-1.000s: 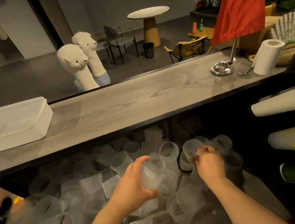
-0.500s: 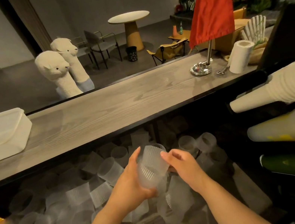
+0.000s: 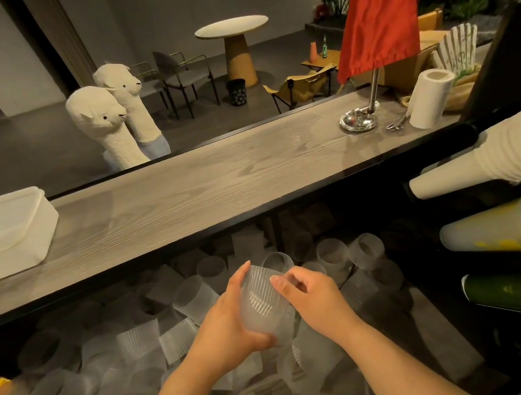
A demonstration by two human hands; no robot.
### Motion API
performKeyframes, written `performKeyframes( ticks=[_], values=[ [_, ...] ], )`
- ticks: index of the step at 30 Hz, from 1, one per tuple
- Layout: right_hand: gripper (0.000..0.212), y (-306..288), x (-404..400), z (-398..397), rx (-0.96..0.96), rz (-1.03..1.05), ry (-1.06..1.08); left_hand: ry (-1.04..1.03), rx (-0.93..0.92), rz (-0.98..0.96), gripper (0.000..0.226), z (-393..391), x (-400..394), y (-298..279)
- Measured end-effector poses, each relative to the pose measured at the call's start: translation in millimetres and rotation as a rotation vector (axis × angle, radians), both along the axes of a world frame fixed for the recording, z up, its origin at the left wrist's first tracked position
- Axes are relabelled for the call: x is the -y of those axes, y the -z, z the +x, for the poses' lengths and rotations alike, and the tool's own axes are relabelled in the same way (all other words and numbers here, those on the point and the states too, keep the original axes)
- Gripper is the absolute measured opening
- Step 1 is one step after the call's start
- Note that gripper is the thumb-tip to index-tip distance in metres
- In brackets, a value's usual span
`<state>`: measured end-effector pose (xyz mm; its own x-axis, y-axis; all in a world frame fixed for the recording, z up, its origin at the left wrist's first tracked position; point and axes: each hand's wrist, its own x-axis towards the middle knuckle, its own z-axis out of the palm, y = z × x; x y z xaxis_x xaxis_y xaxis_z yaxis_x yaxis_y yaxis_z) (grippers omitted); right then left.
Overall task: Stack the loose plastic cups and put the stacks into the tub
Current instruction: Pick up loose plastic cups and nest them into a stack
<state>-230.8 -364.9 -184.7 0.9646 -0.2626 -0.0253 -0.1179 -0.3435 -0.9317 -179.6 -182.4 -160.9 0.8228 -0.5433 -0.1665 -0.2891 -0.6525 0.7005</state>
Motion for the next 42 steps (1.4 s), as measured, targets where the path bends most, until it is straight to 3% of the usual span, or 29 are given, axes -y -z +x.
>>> performKeyframes(
  ticks=[13, 26, 33, 37, 42],
  values=[
    [0.039, -6, -1, 8, -0.072, 0.079, 0.124, -0.035, -0.100, 0.006, 0.126, 6, 14, 3],
    [0.028, -9, 6, 16, -0.016, 0.145, 0.113, -0.037, -0.137, 0.003, 0.126, 10, 24, 0],
    [0.044, 1, 8, 20, 0.028, 0.067, 0.043, -0.066, -0.183, -0.044, 0.125, 11, 26, 2],
    [0.021, 3, 6, 17, 0.043, 0.098, -0.048, -0.127, -0.200, -0.117, 0.118, 12, 25, -1],
    [0.047, 2, 10, 11, -0.068, -0.126, -0.199, -0.125, -0.141, -0.095, 0.112, 18, 25, -2]
  ],
)
